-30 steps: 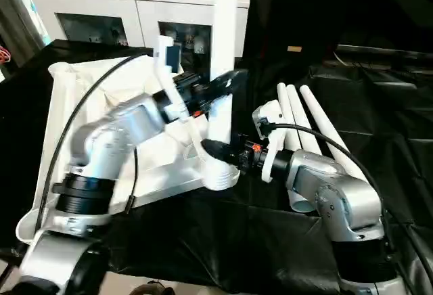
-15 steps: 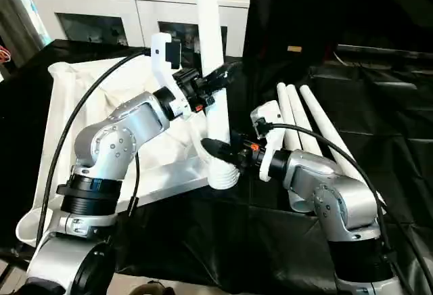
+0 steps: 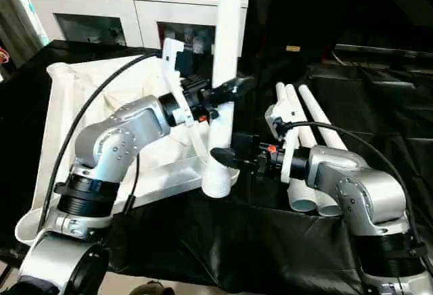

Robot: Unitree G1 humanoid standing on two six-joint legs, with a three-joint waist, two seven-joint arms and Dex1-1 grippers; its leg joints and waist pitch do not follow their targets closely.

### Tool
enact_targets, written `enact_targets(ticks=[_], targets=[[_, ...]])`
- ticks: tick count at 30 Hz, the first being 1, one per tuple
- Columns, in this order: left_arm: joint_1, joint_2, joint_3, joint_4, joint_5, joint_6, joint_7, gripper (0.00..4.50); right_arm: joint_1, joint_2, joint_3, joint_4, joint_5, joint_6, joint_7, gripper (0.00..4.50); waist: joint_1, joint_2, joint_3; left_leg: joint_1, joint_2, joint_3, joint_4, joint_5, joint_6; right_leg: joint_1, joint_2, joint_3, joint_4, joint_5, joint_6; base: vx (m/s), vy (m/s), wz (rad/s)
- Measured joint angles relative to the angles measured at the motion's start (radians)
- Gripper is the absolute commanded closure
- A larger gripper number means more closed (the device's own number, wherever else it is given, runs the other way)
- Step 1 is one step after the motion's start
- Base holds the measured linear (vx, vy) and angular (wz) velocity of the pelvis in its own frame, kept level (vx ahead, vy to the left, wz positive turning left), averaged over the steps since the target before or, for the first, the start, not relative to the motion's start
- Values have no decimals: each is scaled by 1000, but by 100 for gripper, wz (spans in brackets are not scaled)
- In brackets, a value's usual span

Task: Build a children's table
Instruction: Pick table leg

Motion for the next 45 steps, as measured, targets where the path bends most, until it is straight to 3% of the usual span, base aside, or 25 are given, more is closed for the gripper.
enact_targets(ticks=[15,35,45], targets=[[1,11,-25,-29,-26,34,-60,269,-25,-7,81,45,-37,7,30,149,0,0,0,0,0,0,0,1,1,0,0,0,0,3,0,0,0,0],[2,5,-36,-33,-34,44,-77,270,-32,-2,104,60,-52,-1,49,149,0,0,0,0,0,0,1,1,0,0,0,0,0,4,0,0,0,0],[2,3,-36,-33,-34,43,-78,270,-32,1,113,59,-48,1,61,229,0,0,0,0,0,1,1,1,0,0,0,0,0,4,0,0,0,0]])
